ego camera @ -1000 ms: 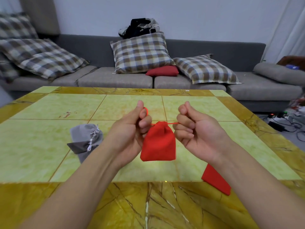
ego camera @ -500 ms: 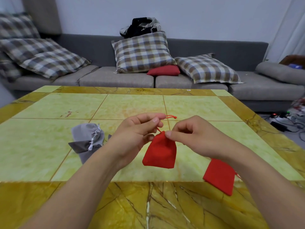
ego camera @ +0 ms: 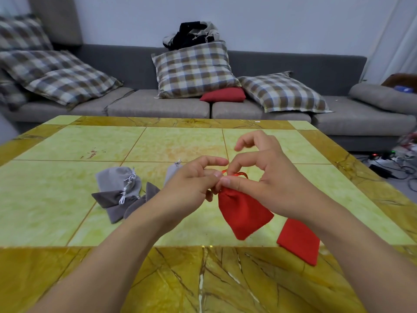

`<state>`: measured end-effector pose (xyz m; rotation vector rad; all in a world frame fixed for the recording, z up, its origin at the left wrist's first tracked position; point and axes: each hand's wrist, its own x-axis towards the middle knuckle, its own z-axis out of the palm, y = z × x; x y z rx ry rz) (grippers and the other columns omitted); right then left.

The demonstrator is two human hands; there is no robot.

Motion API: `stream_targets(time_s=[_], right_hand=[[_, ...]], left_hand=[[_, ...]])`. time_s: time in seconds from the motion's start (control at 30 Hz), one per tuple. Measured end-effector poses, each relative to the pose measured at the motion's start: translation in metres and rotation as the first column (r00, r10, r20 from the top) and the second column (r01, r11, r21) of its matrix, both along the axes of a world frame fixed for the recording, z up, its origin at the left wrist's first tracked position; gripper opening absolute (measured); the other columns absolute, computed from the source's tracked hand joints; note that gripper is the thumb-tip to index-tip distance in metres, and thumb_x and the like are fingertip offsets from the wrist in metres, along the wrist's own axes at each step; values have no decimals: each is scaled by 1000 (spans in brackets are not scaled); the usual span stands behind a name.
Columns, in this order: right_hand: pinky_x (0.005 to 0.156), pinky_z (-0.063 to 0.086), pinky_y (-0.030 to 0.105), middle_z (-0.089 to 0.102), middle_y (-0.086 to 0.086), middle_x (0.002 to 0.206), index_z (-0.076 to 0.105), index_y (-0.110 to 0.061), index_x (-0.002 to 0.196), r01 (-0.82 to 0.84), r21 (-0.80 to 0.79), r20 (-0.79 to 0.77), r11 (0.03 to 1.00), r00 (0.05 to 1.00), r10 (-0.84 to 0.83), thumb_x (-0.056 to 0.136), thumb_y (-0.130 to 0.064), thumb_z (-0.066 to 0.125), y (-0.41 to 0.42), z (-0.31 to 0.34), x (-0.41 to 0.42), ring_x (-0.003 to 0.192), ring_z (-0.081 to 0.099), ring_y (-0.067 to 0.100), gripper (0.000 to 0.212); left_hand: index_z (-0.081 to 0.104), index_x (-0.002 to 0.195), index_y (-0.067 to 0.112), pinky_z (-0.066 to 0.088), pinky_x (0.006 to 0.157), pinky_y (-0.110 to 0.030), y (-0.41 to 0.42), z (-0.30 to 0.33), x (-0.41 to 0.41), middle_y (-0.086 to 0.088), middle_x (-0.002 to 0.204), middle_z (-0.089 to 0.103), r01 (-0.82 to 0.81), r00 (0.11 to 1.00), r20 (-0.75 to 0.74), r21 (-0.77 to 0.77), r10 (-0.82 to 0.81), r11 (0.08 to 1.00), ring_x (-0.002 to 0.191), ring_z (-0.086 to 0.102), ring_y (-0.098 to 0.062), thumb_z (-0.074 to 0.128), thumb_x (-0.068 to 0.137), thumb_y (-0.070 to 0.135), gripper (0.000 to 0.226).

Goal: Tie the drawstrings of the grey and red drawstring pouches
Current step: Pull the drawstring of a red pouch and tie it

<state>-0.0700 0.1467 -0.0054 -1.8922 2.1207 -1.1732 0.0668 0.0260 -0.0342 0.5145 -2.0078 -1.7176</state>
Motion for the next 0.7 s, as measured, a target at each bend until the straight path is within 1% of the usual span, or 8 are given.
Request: stream_targets(time_s=[0.07,0.13,0.23,0.33,0.4,0.5,0.6,0.7], right_hand=[[102,30,18,49,-17,125,72,-31,76,-69,12,48,998,996,69,78,-42,76,0,0,0,127,40,1,12],[102,40,25,59,-13,122,73,-23,77,-141,17,137,990,981,138,78,-32,80,-4,-2,-1,120,54,3,11],[87,56,35,73,2,96,73,-9,80,-218,-51,363,975,905,221,76,-16,81,-6,-4,-1,92,70,18,11],[66,55,27,72,5,80,70,-1,88,-166,-91,524,982,831,188,73,-7,81,-8,-4,2,68,68,21,19],[63,52,30,68,1,76,68,-7,95,-73,-73,555,995,826,102,72,-12,83,-11,-7,3,65,61,22,27],[58,48,28,64,2,66,66,-14,103,-17,4,637,1000,771,10,73,-23,82,-14,-10,4,57,59,18,36],[50,44,24,66,16,74,65,-13,111,-98,89,739,991,674,0,76,-32,75,-10,-8,2,57,56,18,41],[52,42,22,61,15,77,66,-7,112,-132,79,769,988,639,23,86,-18,70,-7,-6,-3,61,51,15,29]], left_hand=[[65,111,8,39,64,-27,-2,0,2,-9,77,60,96,995,27,3,-96,995,66,48,-13,49,98,5,20],[62,107,-6,39,65,-26,-1,1,5,-12,80,54,203,978,43,42,-204,978,68,46,-13,52,95,9,22],[58,110,-14,38,66,-28,1,3,4,-7,74,47,215,976,-1,191,-218,958,67,44,-12,51,93,11,31],[65,90,1,38,69,-33,5,7,4,-4,73,48,220,975,-48,351,-217,910,69,46,-15,54,82,24,26],[68,89,6,39,75,-36,8,6,4,-10,84,55,223,975,-57,295,-216,929,79,49,-21,60,83,25,21],[67,105,-2,35,83,-42,10,2,3,-12,100,63,182,983,-63,188,-173,965,93,47,-26,70,86,23,31],[66,109,-1,39,77,-36,6,1,2,-12,92,61,132,991,-52,142,-126,981,85,48,-24,66,90,21,29],[69,97,4,42,65,-24,4,1,2,1,71,59,64,998,-18,41,-63,997,69,52,-10,57,97,13,15]])
